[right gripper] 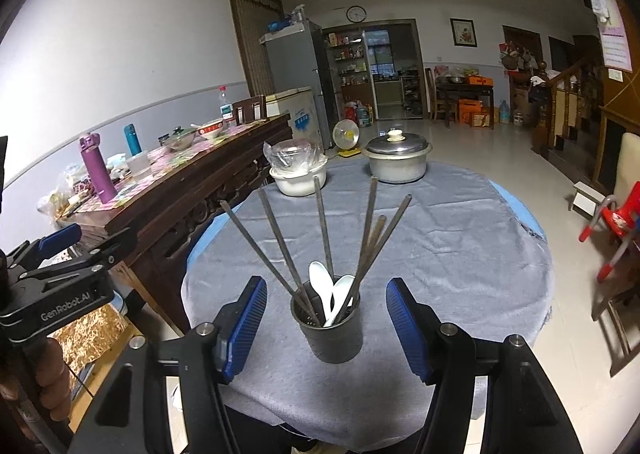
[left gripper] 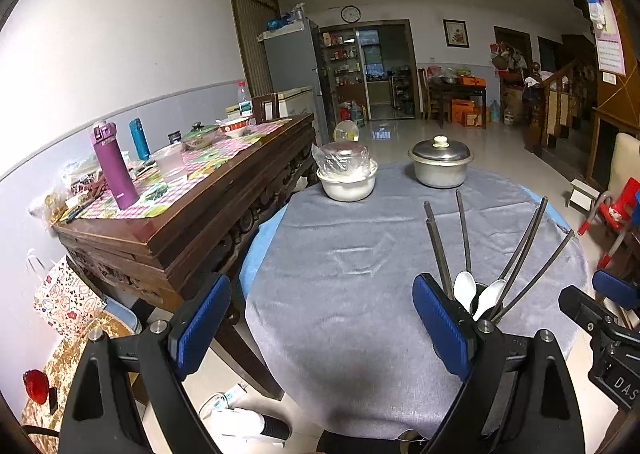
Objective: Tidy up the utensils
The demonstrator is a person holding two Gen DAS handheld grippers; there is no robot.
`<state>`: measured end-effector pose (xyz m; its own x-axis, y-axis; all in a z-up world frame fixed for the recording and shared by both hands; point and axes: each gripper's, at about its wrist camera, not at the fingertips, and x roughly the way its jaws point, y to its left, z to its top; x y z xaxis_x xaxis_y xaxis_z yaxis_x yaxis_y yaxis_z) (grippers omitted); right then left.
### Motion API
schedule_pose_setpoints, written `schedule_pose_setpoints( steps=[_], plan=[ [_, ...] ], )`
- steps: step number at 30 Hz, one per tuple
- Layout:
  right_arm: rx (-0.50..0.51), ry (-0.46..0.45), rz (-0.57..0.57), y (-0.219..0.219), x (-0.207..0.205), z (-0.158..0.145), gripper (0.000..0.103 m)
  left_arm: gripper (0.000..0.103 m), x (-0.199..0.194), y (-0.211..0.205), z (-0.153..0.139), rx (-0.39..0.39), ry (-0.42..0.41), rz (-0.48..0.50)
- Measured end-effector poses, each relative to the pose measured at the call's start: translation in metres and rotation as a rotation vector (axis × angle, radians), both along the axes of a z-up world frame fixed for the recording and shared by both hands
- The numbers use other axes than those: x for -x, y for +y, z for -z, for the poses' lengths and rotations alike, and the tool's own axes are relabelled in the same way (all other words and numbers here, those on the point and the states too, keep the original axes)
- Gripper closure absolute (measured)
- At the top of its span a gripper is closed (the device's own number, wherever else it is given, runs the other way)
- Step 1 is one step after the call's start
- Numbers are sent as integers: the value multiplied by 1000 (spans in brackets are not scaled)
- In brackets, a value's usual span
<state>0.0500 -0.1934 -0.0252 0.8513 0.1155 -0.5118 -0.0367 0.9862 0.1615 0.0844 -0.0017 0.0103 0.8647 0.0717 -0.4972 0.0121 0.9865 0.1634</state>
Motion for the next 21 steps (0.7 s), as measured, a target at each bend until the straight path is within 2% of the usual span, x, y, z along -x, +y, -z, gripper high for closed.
schedule_pose_setpoints(
  steps=[21],
  plan=[
    [8,6,-3,7,-6,-3,37,11,0,4,0,3,4,11]
  ],
)
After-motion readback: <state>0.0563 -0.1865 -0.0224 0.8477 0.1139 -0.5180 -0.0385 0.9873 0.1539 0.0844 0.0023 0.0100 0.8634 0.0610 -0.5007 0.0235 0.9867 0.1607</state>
